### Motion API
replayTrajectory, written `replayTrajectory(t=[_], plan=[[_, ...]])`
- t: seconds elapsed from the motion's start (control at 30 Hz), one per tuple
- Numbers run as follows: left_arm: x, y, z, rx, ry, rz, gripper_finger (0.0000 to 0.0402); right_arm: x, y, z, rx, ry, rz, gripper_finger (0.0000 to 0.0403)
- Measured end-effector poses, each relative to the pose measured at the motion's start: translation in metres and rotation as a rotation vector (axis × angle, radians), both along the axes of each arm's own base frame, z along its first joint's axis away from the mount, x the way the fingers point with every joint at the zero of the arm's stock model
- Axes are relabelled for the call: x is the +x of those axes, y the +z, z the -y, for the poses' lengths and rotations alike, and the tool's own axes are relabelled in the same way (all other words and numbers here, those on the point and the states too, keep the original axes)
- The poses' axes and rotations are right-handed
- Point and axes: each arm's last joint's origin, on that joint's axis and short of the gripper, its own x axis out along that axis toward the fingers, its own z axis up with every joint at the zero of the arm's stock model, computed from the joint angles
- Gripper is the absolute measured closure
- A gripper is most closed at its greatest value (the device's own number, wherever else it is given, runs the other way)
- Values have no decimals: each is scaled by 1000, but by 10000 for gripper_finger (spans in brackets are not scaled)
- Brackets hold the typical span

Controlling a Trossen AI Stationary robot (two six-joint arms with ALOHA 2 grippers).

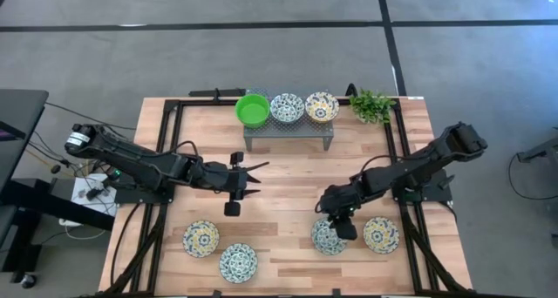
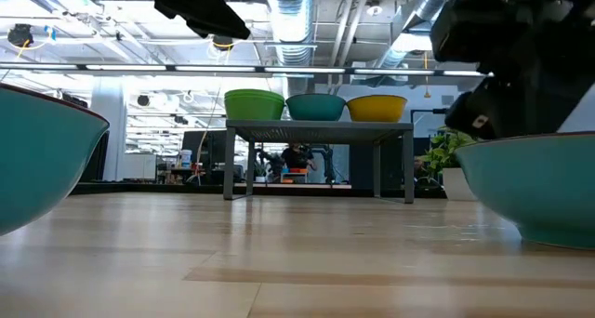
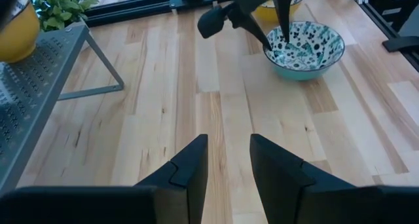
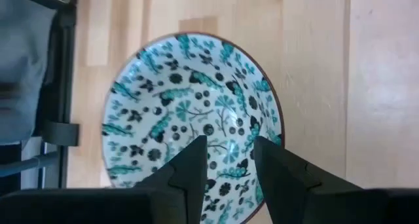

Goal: Pick & Place Mini bowls
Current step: Stack the right green patterned bowl on top of the green patterned bowl on the shelf

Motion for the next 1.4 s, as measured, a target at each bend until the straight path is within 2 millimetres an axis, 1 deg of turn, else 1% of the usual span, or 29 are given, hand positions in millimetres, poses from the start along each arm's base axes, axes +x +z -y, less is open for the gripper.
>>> replayTrajectory(t=[0.2,0.37,0.53,0.63,0.77,0.83,0.9,0.97,1.1,1.13,1.2,1.27,1.33,1.4], plan=[[0,0,0,0,0,0,286,-3,10,1,6,-2,43,281],[0,0,0,0,0,0,286,-3,10,3,-46,-5,59,281],[0,0,0,0,0,0,286,-1,7,4,-89,2,65,281],[0,0,0,0,0,0,286,-2,3,5,-100,1,30,281],[0,0,0,0,-1,0,286,-2,-9,5,-115,4,-31,281],[0,0,0,0,-1,0,286,3,-13,3,-110,5,-24,281],[0,0,0,0,-1,0,286,3,-16,3,-112,6,-38,288],[0,0,0,0,-1,-2,286,4,-16,3,-107,7,-32,308],[0,0,0,0,-1,-1,286,7,-10,3,-85,40,0,380],[0,0,0,0,-1,0,286,8,-8,3,-86,65,10,389],[0,0,0,0,-1,0,286,10,-6,4,-99,83,26,388],[0,0,0,0,-1,0,286,15,2,3,-95,87,56,387],[0,0,0,0,-1,0,286,22,15,3,-99,106,109,393],[0,0,0,-1,-1,0,286,29,33,3,-140,141,166,396]])
